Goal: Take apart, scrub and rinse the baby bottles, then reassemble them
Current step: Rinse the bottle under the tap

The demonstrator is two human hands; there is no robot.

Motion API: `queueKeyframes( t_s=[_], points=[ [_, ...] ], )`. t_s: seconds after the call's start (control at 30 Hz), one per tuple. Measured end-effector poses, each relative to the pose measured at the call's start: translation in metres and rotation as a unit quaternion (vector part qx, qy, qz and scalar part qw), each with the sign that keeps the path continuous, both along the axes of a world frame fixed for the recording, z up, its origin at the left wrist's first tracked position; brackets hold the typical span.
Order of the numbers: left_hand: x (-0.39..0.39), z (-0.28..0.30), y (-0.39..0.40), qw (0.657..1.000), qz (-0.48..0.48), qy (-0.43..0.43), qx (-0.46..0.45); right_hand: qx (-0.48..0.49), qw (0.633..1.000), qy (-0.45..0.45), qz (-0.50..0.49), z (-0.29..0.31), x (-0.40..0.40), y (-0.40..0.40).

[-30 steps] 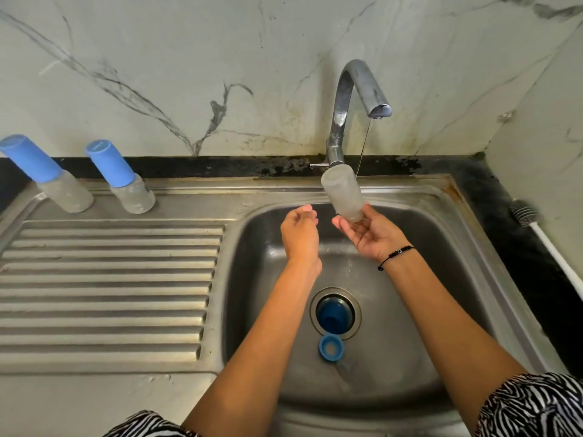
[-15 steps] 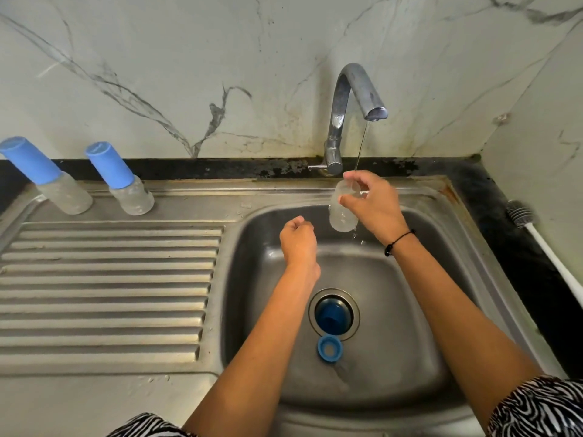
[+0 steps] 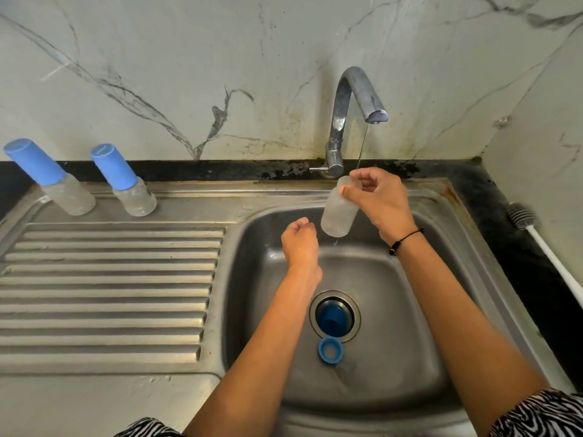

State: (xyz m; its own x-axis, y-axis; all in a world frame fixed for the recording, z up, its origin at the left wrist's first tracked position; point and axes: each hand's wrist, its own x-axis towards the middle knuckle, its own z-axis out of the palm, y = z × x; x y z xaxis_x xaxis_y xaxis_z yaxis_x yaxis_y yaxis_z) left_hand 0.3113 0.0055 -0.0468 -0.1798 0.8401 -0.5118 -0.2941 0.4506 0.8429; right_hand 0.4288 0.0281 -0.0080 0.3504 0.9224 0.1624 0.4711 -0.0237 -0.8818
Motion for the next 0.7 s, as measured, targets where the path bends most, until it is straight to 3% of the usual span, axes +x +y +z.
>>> queueKeyframes(
  t_s=[0.1,0.2,0.33,0.47,0.6,0.7],
  points=[
    [0.001,0.001,0.000,1.000,0.000,-0.007,-0.001,-0.005,0.997,-0.079,-0.021,0.003,-0.003,0.001],
    [0.000,0.001,-0.001,1.000,-0.002,-0.006,0.002,0.010,0.995,-0.097,-0.021,0.009,-0.002,0.000],
    [-0.001,0.002,0.000,1.000,0.004,-0.004,0.001,0.165,0.969,-0.176,-0.044,0.007,-0.009,-0.007],
    [0.002,0.003,-0.002,1.000,-0.004,0.004,0.008,0.004,0.980,-0.201,0.000,-0.018,-0.009,-0.003],
    [0.001,0.003,0.000,1.000,-0.002,0.008,0.024,0.140,0.967,-0.207,-0.040,-0.018,-0.009,-0.009],
    [0.001,0.003,-0.002,1.000,0.004,0.005,0.021,0.018,0.975,-0.222,-0.004,-0.025,-0.007,-0.004]
  ],
)
